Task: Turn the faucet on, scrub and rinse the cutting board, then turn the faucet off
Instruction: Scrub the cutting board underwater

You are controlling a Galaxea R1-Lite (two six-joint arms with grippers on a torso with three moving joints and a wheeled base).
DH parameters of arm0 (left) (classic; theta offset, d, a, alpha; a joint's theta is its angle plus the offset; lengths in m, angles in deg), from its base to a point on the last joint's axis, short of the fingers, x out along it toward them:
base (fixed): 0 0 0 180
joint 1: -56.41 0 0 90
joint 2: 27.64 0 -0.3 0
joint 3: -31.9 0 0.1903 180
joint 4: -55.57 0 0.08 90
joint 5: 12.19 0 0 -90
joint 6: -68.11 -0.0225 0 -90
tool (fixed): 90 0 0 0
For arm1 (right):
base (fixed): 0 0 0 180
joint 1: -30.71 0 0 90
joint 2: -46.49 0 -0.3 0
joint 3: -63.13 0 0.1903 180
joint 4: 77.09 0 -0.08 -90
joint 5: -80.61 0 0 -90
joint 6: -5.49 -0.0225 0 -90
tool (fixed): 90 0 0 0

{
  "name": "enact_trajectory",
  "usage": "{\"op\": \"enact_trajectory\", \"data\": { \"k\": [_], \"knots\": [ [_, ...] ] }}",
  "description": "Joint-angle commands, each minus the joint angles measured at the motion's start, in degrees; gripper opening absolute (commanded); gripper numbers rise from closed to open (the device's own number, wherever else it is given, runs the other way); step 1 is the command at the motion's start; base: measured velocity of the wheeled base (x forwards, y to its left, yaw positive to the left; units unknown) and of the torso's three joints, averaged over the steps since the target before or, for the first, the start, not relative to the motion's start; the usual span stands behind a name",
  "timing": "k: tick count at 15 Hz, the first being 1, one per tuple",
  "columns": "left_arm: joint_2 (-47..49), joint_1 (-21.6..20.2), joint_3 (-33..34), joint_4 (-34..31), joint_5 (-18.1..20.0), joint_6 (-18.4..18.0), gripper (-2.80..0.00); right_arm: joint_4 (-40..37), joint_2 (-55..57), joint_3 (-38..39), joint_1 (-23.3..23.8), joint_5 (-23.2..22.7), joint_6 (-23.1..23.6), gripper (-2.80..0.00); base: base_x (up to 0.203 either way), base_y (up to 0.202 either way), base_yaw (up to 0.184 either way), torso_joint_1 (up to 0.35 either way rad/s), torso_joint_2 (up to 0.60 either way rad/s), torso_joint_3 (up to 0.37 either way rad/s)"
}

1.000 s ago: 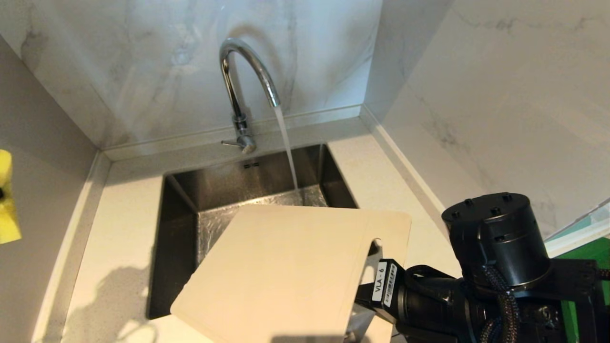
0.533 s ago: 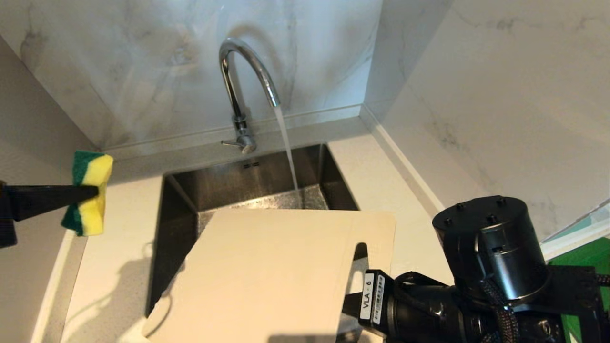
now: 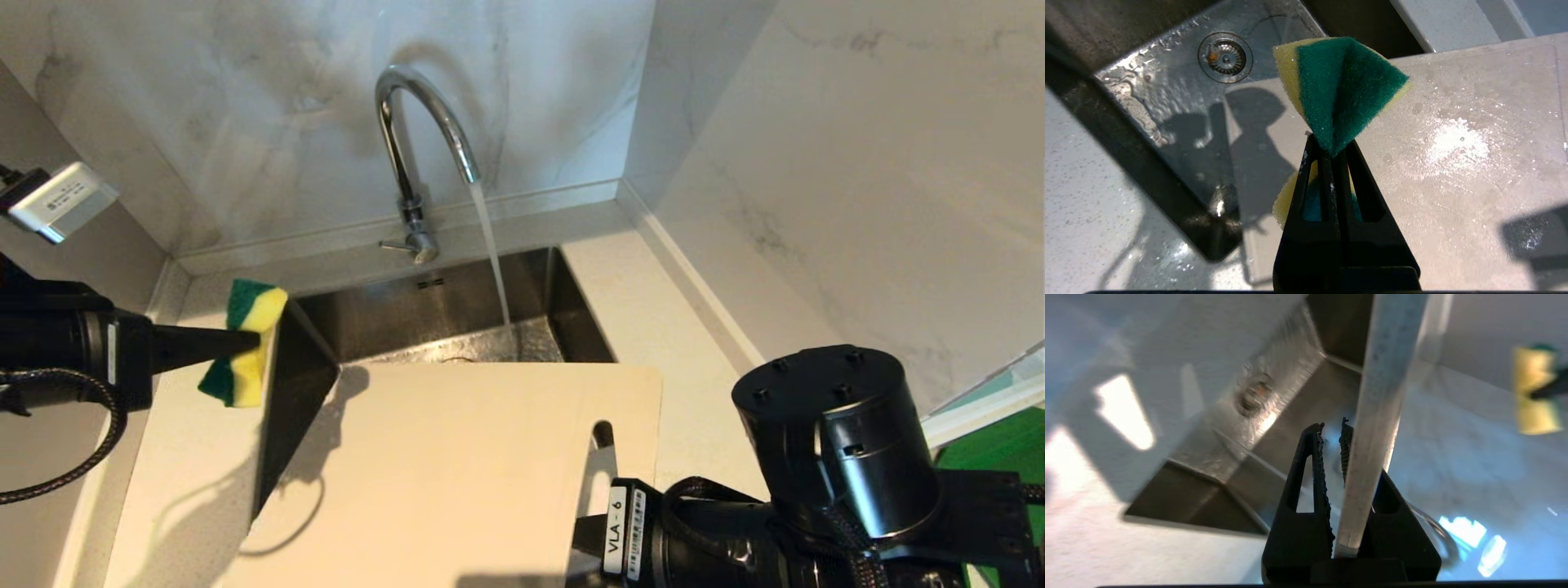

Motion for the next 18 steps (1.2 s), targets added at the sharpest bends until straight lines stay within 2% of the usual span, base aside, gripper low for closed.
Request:
{"op": "enact_trajectory", "data": {
  "k": [1,5,7,9,14,18],
  "knots": [
    [3.7,1.8,-0.4,0.8,0.0,0.1,-2.80,5.8,0.0,2.2,-0.3,0.1,0.6,-2.80,0.000,0.000,0.000,0.000,0.00,0.000],
    [7.2,5.2,-1.1,0.8,-0.5,2.2,-2.80,8.1,-0.7,3.9,-0.4,0.1,0.4,-2.80,0.000,0.000,0.000,0.000,0.00,0.000],
    [8.7,5.6,-2.2,0.7,-0.7,3.4,-2.80,8.1,-0.7,3.9,-0.4,0.1,0.4,-2.80,0.000,0.000,0.000,0.000,0.00,0.000],
    [11.0,6.8,-4.4,0.5,-2.8,4.7,-2.80,8.1,-0.7,3.9,-0.5,0.1,0.4,-2.80,0.000,0.000,0.000,0.000,0.00,0.000],
    [16.5,13.6,-8.5,0.4,-9.4,5.6,-2.80,8.1,-0.7,3.9,-1.0,0.2,0.4,-2.80,0.000,0.000,0.000,0.000,0.00,0.000],
    [18.0,15.5,-10.3,-0.6,-10.2,5.7,-2.80,8.1,-0.5,3.9,-1.0,0.2,0.3,-2.80,0.000,0.000,0.000,0.000,0.00,0.000]
  ]
}}
